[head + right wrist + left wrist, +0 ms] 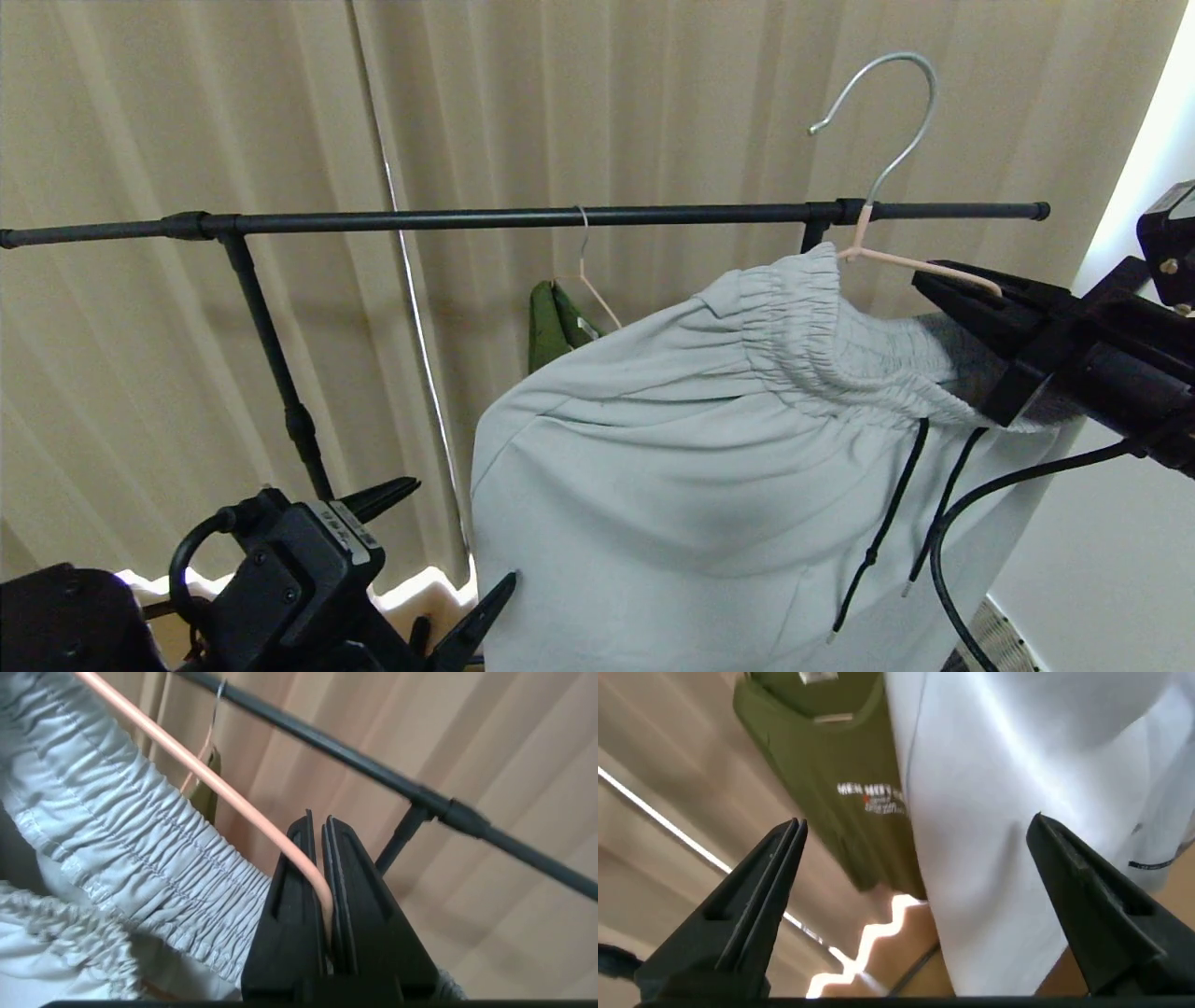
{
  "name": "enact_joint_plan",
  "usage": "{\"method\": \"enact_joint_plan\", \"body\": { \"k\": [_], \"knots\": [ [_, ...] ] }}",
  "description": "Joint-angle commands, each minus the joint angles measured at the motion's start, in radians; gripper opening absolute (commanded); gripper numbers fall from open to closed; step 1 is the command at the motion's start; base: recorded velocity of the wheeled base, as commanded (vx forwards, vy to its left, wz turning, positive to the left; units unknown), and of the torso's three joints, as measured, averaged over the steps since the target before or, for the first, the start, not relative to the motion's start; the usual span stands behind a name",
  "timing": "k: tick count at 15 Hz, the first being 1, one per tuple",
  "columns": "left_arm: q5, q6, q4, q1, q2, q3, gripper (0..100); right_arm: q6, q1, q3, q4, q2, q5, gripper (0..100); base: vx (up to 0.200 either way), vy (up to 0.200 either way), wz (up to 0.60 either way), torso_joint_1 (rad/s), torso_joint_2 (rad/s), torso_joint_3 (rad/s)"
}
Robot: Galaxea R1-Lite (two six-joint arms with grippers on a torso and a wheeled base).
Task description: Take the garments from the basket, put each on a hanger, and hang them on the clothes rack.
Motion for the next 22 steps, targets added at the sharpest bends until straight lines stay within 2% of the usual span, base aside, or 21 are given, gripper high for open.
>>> {"method": "enact_joint_plan", "body": {
  "k": [1, 3, 4, 11, 15, 17, 22],
  "knots": [
    [0.004, 0.000, -0.001, 0.010, 0.040, 0.001, 100, 0.001, 0.001, -0.001, 0.000, -0.011, 0.001, 0, 0.000, 0.000, 0.00, 0.000, 0.00, 0.000],
    [0.004, 0.000, -0.001, 0.009, 0.039, 0.001, 100, 0.001, 0.001, -0.001, 0.000, -0.011, 0.001, 0, 0.000, 0.000, 0.00, 0.000, 0.00, 0.000],
    [0.004, 0.000, -0.001, 0.009, 0.039, 0.001, 0, 0.001, 0.003, -0.001, 0.000, -0.011, 0.001, 0, 0.000, 0.000, 0.00, 0.000, 0.00, 0.000],
    [0.001, -0.021, -0.002, 0.019, 0.043, -0.014, 0, -0.001, 0.003, -0.003, 0.000, -0.011, 0.001, 0, 0.000, 0.000, 0.00, 0.000, 0.00, 0.000],
    [0.018, 0.022, -0.001, 0.193, 0.034, -0.002, 0, -0.001, 0.003, -0.015, 0.002, -0.009, -0.002, 0, 0.000, 0.000, 0.00, 0.000, 0.00, 0.000],
    [0.016, 0.051, -0.002, 0.308, 0.033, 0.038, 0, -0.001, 0.000, -0.015, 0.002, -0.009, -0.005, 0, 0.000, 0.000, 0.00, 0.000, 0.00, 0.000],
    [0.016, 0.052, -0.001, 0.343, 0.020, 0.051, 0, -0.001, 0.000, -0.021, 0.006, -0.006, -0.009, 0, 0.000, 0.000, 0.00, 0.000, 0.00, 0.000]
  ]
}}
